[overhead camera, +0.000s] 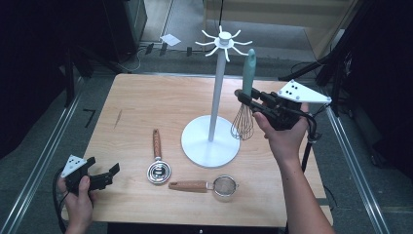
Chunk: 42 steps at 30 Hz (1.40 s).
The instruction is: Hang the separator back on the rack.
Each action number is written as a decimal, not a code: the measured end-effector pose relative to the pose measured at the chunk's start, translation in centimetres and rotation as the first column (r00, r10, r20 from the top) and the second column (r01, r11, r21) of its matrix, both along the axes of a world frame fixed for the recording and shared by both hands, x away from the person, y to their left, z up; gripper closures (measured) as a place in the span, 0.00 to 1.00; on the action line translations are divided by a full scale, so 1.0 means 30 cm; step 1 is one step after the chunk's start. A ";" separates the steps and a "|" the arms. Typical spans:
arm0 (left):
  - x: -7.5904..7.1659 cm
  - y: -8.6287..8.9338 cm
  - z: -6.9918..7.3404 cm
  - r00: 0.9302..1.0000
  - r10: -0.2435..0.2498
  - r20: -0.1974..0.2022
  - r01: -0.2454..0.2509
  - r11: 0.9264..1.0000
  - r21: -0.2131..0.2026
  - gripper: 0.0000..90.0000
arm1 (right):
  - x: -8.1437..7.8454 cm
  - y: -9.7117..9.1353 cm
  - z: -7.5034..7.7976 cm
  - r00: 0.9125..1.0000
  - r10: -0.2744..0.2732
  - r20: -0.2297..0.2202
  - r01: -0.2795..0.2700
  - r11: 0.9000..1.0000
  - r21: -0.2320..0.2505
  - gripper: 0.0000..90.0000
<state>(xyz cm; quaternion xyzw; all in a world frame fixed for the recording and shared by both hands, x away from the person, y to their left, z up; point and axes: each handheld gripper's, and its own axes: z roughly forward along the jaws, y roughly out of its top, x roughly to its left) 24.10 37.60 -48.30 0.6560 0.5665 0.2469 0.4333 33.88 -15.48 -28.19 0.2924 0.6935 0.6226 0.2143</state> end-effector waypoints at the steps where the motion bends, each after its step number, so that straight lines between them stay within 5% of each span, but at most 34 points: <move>1: 0.000 0.000 0.000 1.000 -0.001 0.000 0.001 1.000 0.001 0.00 | -0.001 -0.001 0.001 1.000 0.001 0.000 -0.001 1.000 0.004 0.79; 15: 0.000 -0.001 0.000 1.000 -0.001 -0.001 0.001 1.000 0.003 0.00 | -0.008 -0.005 0.005 0.998 0.055 0.020 -0.056 0.998 0.034 0.79; 42: 0.000 0.000 0.000 1.000 0.000 -0.001 0.000 1.000 0.002 0.00 | 0.029 0.011 0.010 0.988 0.150 -0.032 -0.148 0.987 0.066 0.79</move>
